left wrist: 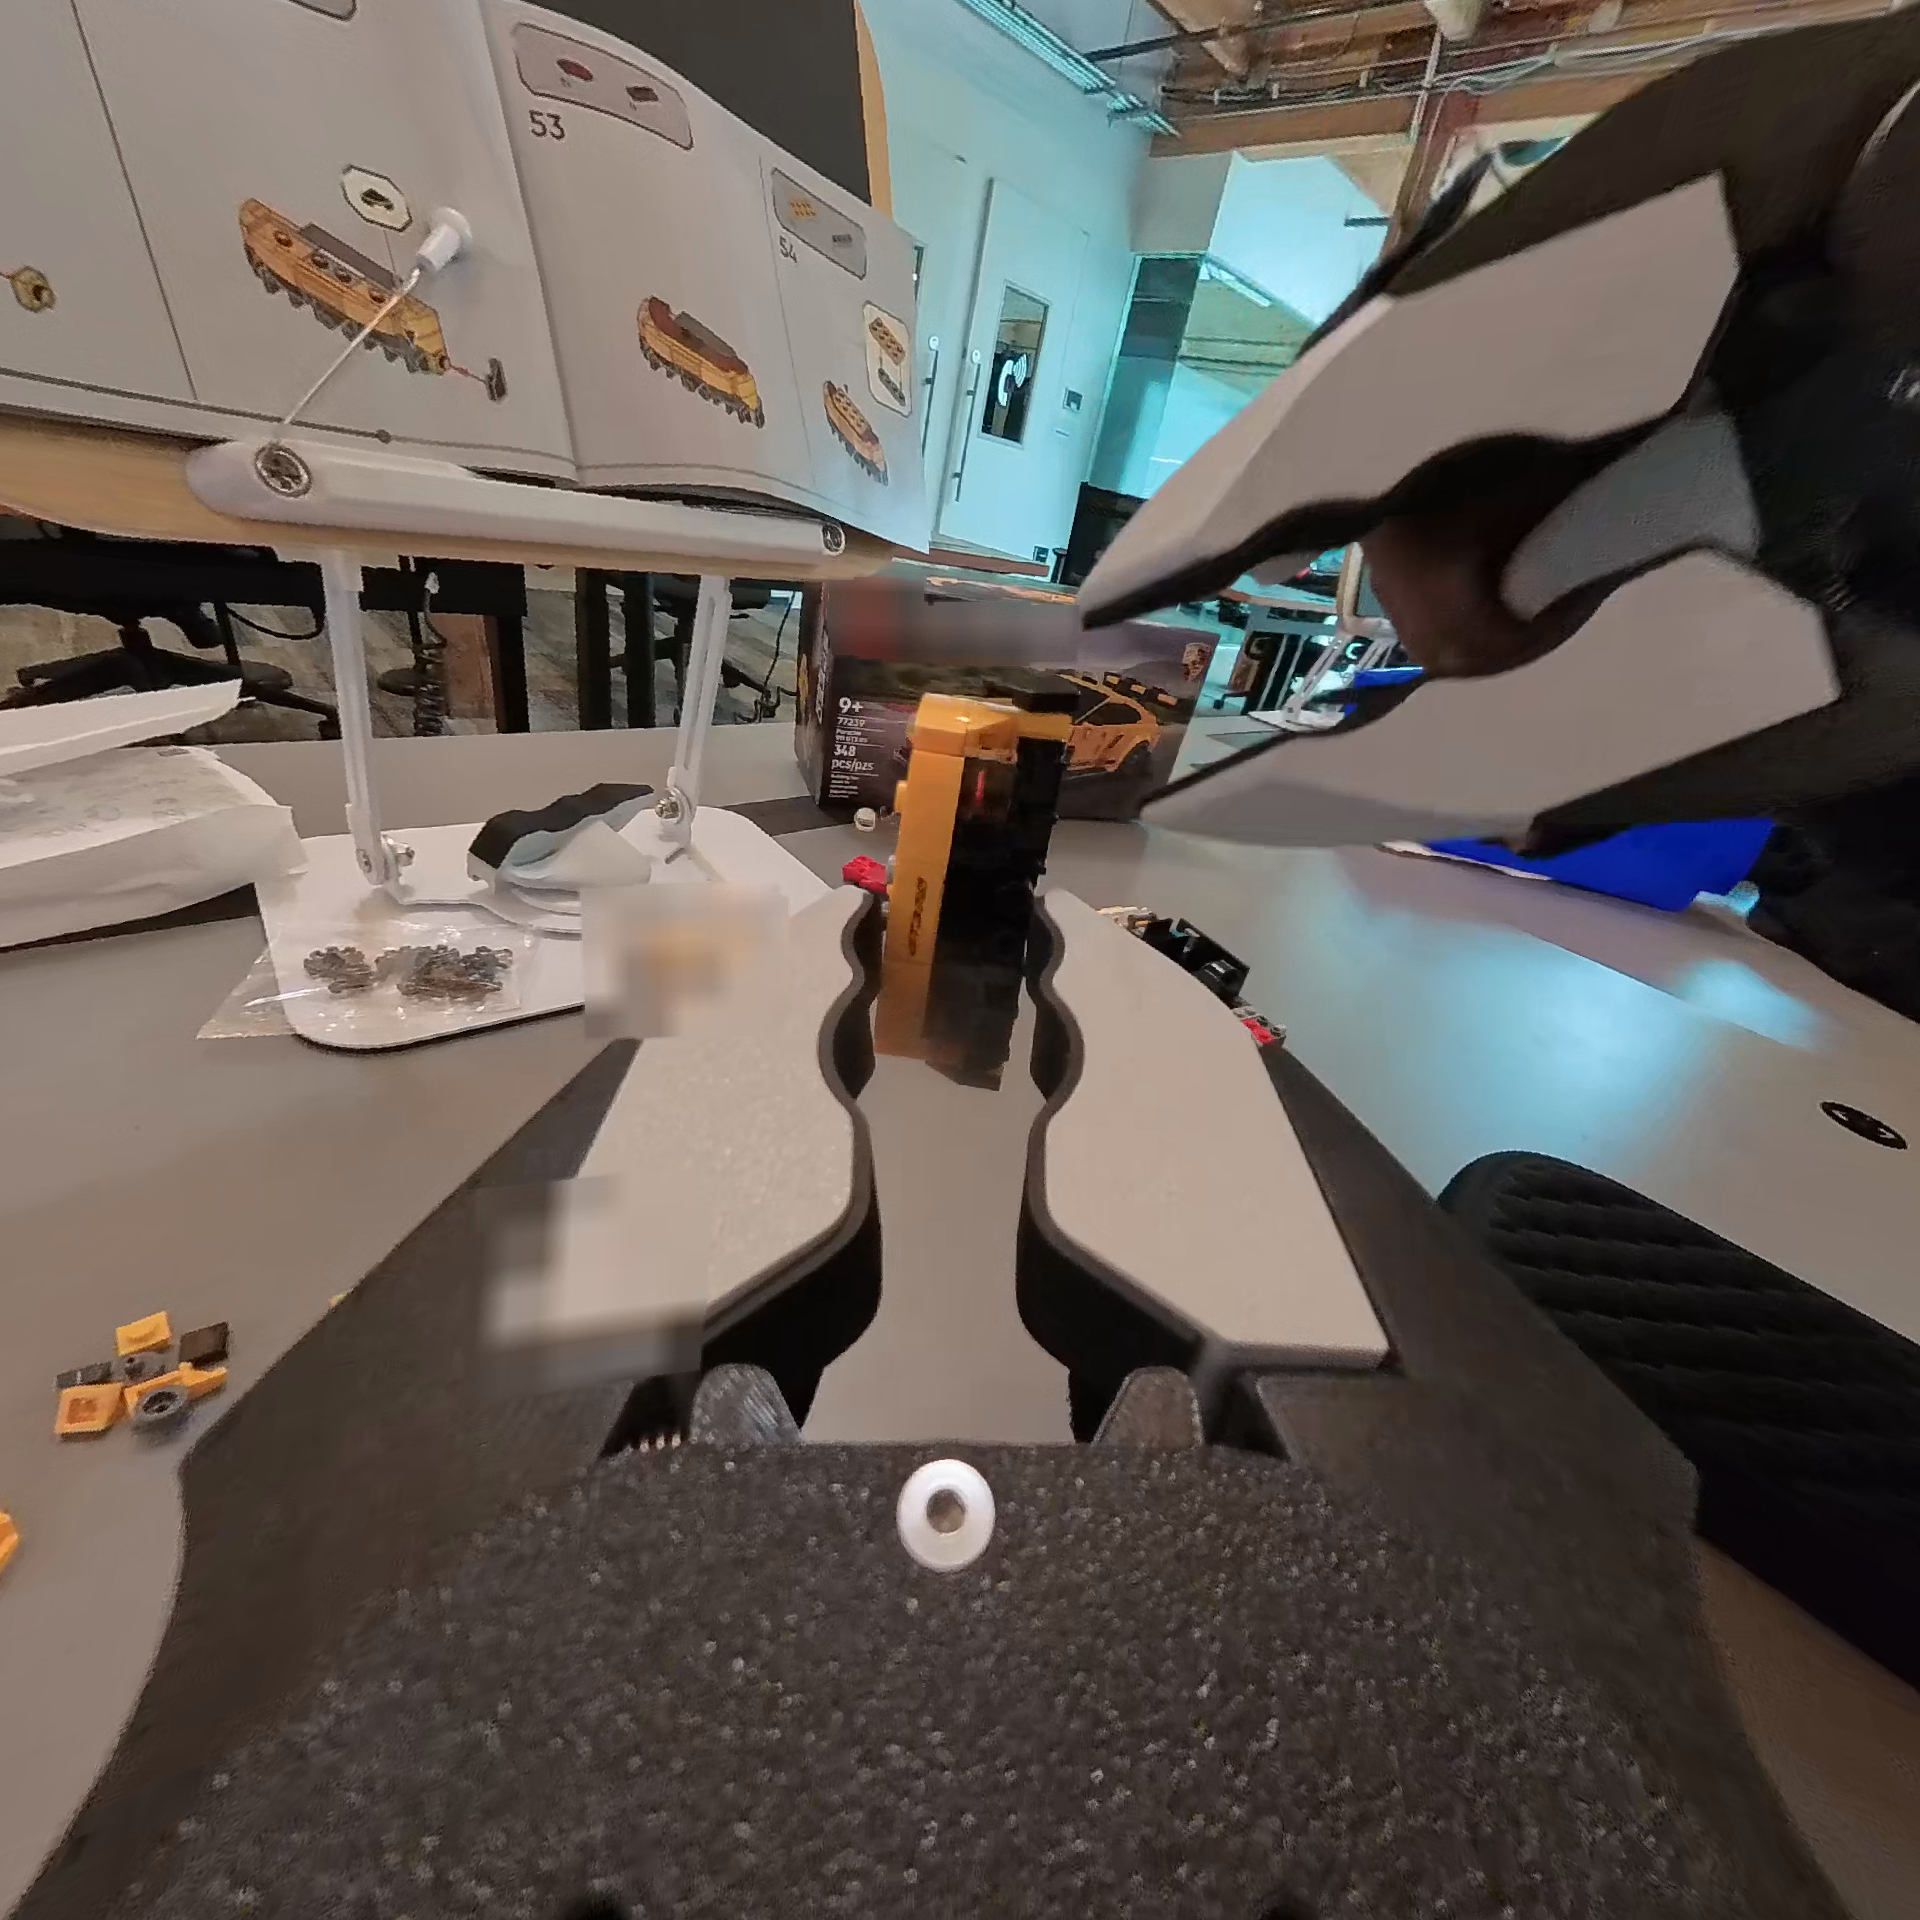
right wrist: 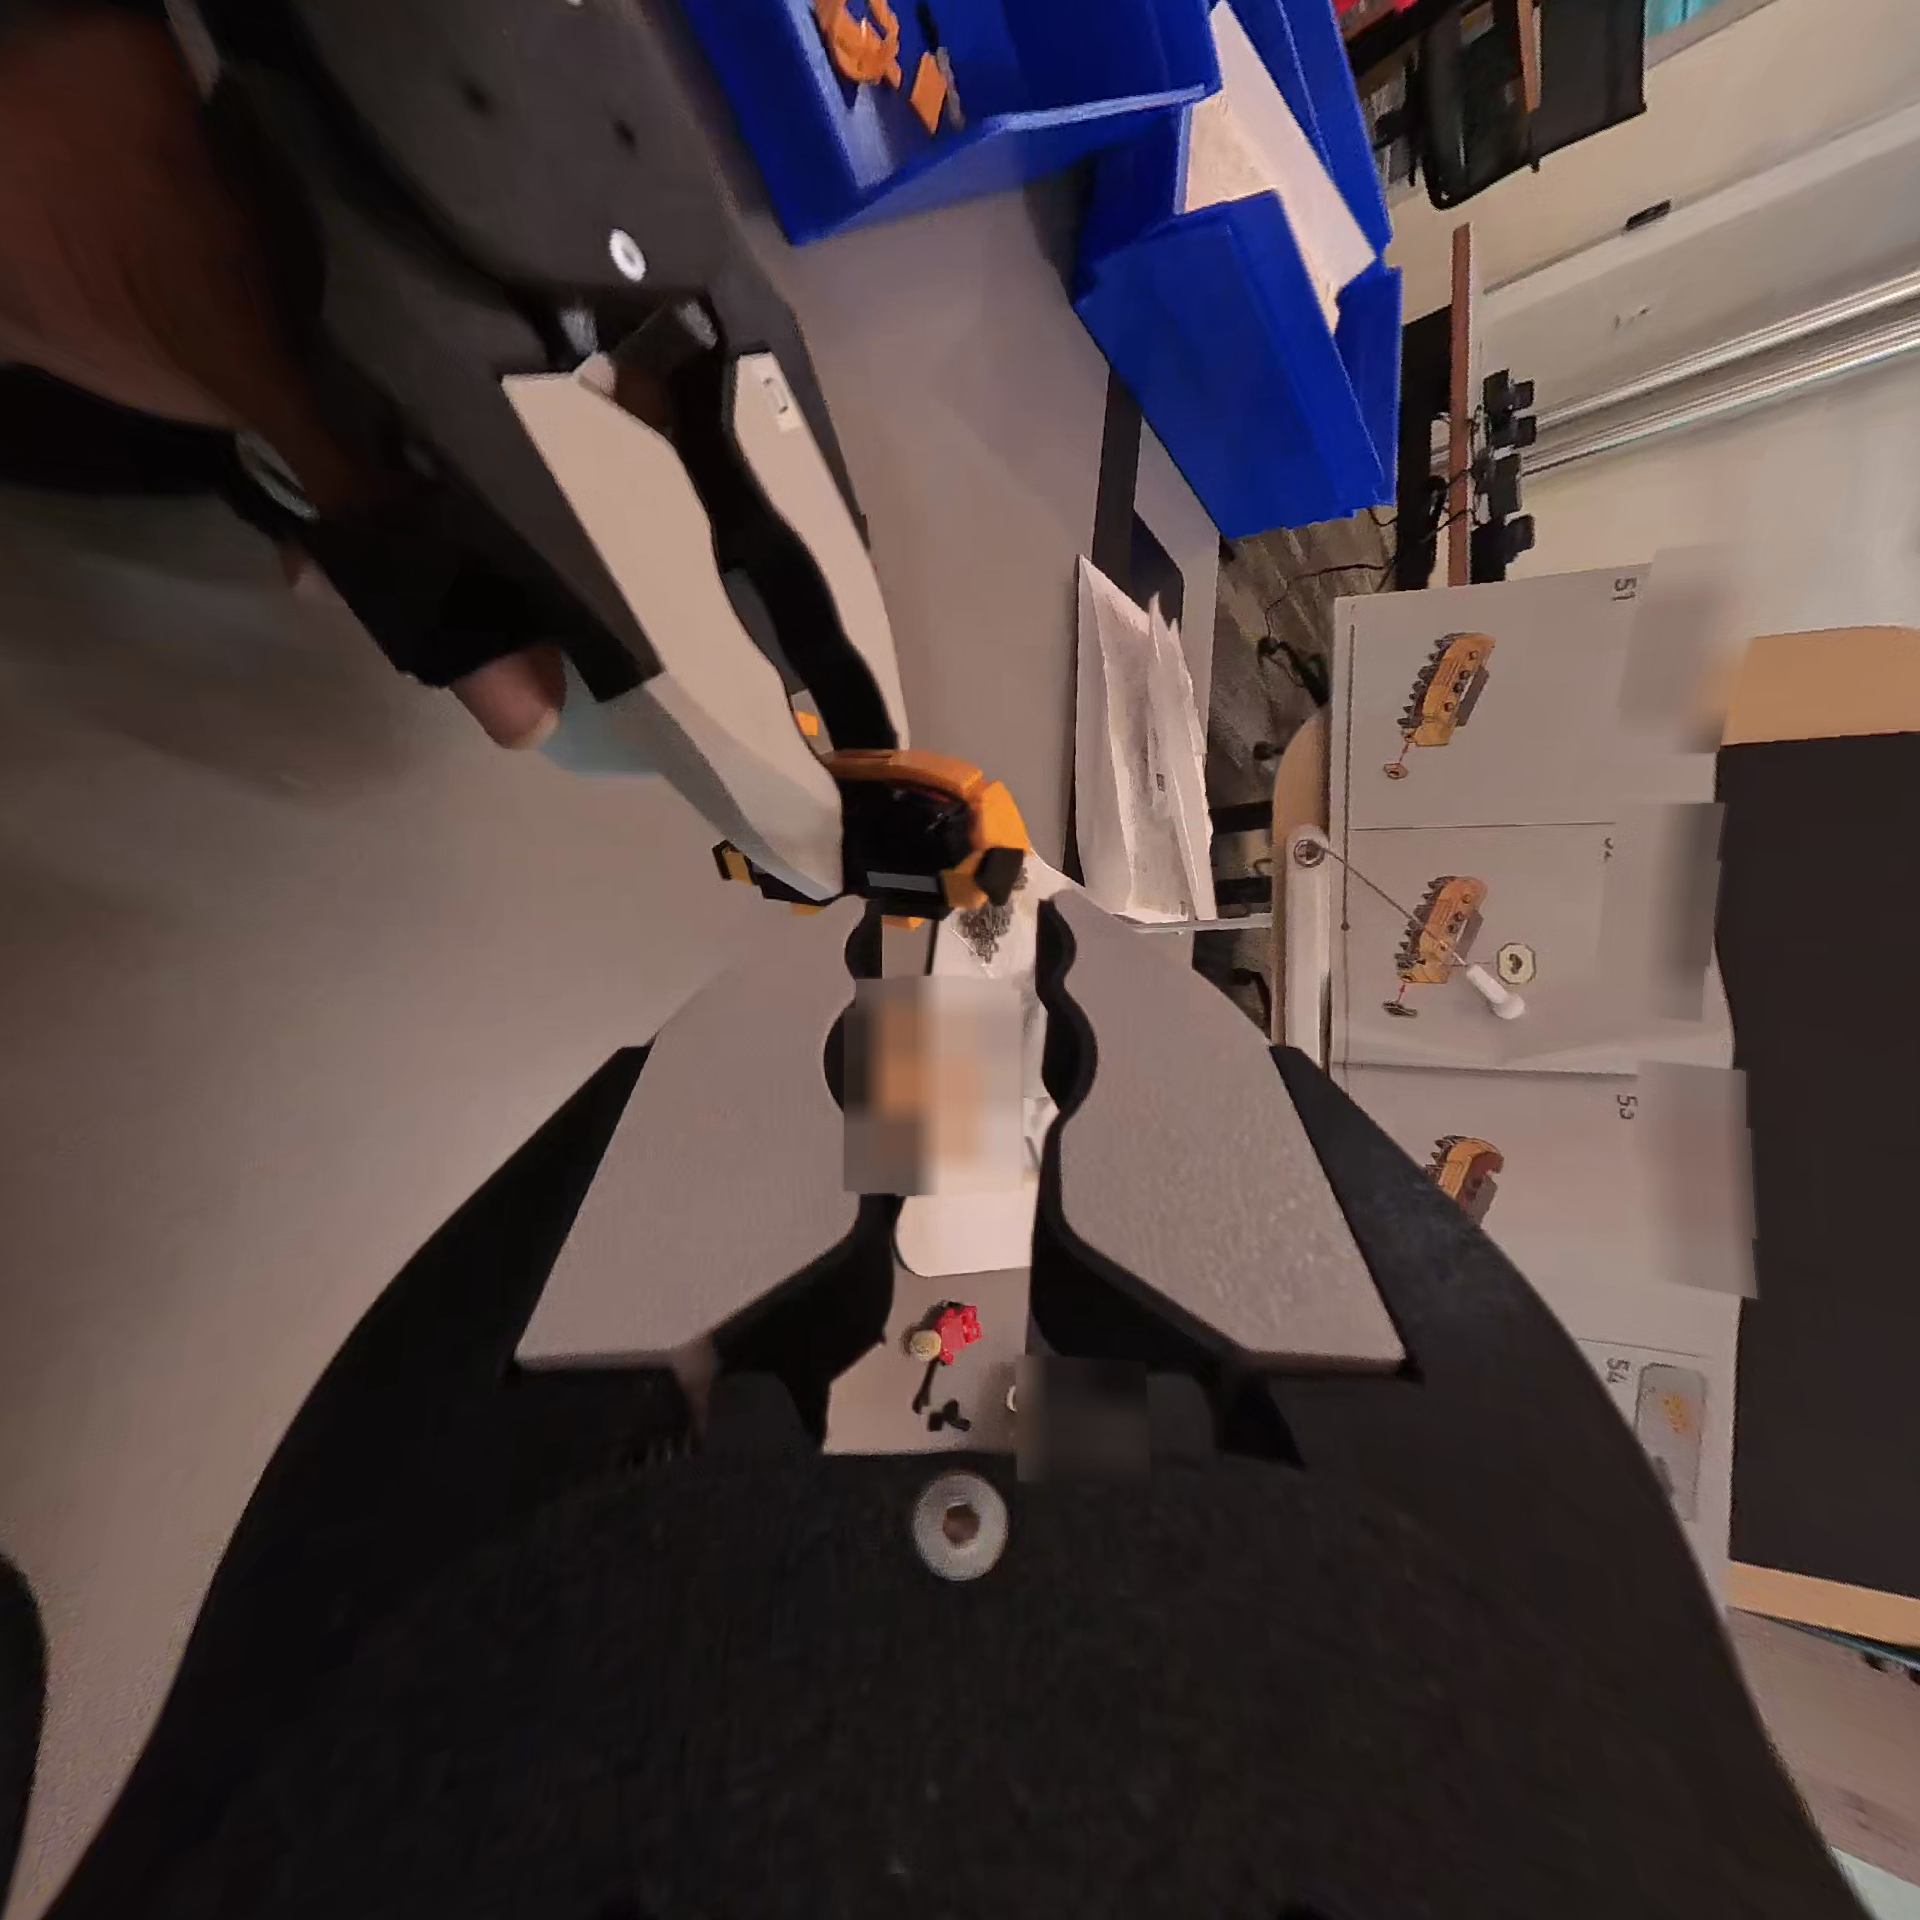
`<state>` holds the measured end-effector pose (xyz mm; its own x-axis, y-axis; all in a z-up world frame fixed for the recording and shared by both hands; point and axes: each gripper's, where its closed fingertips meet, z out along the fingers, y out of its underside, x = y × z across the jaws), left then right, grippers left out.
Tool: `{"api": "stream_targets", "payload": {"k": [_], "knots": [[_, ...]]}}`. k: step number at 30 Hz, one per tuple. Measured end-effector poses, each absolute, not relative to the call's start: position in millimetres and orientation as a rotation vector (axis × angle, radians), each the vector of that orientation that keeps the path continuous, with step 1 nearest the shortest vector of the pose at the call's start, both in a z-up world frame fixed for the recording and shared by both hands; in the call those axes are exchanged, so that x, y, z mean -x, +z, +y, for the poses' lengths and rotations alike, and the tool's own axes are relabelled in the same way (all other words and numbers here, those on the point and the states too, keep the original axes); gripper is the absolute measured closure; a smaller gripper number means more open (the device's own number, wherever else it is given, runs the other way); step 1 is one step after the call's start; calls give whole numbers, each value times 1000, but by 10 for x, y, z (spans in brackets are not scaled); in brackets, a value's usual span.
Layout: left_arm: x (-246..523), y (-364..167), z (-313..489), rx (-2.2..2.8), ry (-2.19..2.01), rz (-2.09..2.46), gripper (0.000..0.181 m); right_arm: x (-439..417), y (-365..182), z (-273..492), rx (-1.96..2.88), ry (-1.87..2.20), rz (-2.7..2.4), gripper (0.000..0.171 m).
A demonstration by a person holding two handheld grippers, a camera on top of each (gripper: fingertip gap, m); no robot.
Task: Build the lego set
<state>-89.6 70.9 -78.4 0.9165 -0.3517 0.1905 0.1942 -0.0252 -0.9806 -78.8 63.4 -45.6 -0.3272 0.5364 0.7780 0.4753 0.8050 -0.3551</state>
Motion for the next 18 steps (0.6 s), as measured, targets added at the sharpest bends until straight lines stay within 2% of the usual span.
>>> {"api": "stream_targets", "payload": {"k": [6,11,18], "knots": [[865,-807,708,1549,-444,144,155,838,-480,672,732,97,-1969,143],[870,-813,712,1557,-456,134,155,869,-517,656,704,66,-1972,153],[868,-824,706,1572,-471,128,155,864,-532,653,753,60,-1932,154]]}}
